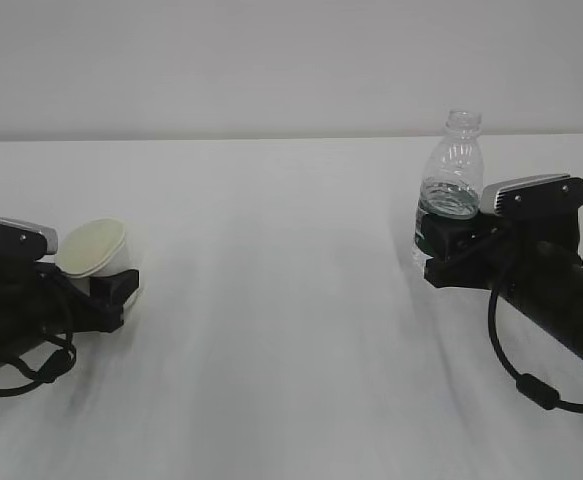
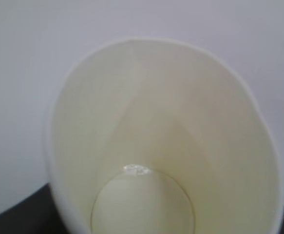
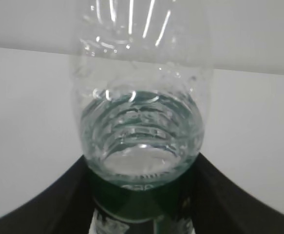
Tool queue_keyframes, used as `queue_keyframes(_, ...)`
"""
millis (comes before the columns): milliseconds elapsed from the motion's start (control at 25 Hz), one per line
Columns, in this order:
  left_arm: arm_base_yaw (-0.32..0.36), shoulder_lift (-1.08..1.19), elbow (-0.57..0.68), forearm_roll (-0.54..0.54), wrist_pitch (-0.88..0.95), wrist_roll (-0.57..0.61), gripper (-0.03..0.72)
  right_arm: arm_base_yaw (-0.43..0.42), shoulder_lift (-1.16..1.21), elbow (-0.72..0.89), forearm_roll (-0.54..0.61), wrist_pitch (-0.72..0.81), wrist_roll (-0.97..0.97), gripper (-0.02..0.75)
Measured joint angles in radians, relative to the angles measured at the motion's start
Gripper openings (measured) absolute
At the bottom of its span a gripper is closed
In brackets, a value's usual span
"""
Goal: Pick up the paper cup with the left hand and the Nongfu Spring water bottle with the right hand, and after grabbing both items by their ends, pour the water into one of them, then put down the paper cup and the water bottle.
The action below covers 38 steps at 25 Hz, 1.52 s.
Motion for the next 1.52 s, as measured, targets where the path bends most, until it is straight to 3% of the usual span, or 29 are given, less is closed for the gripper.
queue_keyframes(360,0.000,-0.073,0.000,0.124,0.000,0.000,0.483,0.000,0.000,0.000,0.000,0.000,0.000,0.411)
queue_keyframes(840,0.000,-0.095,0.000,0.358,0.000,-0.091,0.482,0.000,-0.017,0.026,0.000,0.002,0.000,0.411)
queue_keyframes(1200,-0.017,-0.095,-0.037,0.446,0.000,-0.168,0.477,0.000,-0.106,0.049,-0.011,0.002,-0.016,0.410)
queue_keyframes(1520,-0.082,-0.095,-0.094,0.486,0.002,-0.207,0.476,0.000,-0.115,0.097,-0.025,0.002,-0.016,0.411)
